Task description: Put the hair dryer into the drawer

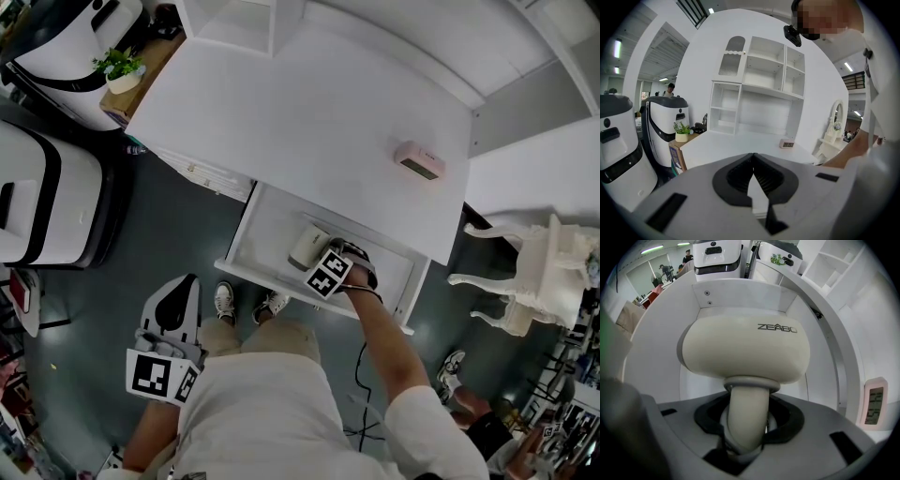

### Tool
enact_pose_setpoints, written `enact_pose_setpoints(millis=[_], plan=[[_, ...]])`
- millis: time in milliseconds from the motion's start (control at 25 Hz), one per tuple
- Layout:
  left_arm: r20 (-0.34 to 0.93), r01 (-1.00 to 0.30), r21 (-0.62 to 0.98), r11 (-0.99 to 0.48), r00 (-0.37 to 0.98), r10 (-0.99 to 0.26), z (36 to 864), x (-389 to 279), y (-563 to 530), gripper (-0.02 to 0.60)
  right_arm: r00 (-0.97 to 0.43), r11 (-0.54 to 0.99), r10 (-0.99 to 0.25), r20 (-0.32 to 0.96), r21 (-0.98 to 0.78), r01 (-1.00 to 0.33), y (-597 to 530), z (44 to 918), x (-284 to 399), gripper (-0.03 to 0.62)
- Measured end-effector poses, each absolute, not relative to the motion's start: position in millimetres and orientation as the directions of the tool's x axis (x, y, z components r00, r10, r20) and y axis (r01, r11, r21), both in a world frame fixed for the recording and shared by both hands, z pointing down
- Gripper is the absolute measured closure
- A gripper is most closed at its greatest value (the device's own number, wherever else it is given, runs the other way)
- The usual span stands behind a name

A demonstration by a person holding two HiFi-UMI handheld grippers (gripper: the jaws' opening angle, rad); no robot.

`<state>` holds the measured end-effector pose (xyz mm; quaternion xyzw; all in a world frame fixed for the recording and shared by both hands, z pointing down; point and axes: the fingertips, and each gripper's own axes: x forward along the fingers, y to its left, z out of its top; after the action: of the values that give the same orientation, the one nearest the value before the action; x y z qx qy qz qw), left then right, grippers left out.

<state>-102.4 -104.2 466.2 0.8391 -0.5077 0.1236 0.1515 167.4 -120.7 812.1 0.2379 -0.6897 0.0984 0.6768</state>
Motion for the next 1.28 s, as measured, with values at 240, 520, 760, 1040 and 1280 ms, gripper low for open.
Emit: enact_pose_setpoints(millis=[240,520,760,1040,1280], plan=[[0.362,-0.889,0.130,-0.439,0.455,-0.814,466.8,-103.6,-104.4,0.566,0.050,0.867,-0.188,0.981,0.190,-0.461,-122.0,812.6,166.9,0.404],[0.363,-0.888,0.134,-0.441,0.458,-0.812,468.9,-102.2,-103.8,0.566,0.058,0.861,-0.168,0.984,0.175,-0.478,-121.7,813.8,168.6,0.402],[0.364,-0.889,0.135,-0.438,0.455,-0.812,468.8,-103.5,-103.9,0.566,0.070,0.868,-0.138,0.988,0.155,-0.472,-122.2,813.6,169.1,0.393],[0.365,-0.889,0.140,-0.436,0.456,-0.812,470.9,-104.3,-105.3,0.566,0.074,0.875,-0.128,0.989,0.148,-0.461,-123.3,814.8,168.4,0.384],[0.367,-0.887,0.142,-0.439,0.459,-0.810,471.1,-104.5,-106.9,0.566,0.077,0.880,-0.129,0.989,0.150,-0.451,-123.8,814.0,167.6,0.382]])
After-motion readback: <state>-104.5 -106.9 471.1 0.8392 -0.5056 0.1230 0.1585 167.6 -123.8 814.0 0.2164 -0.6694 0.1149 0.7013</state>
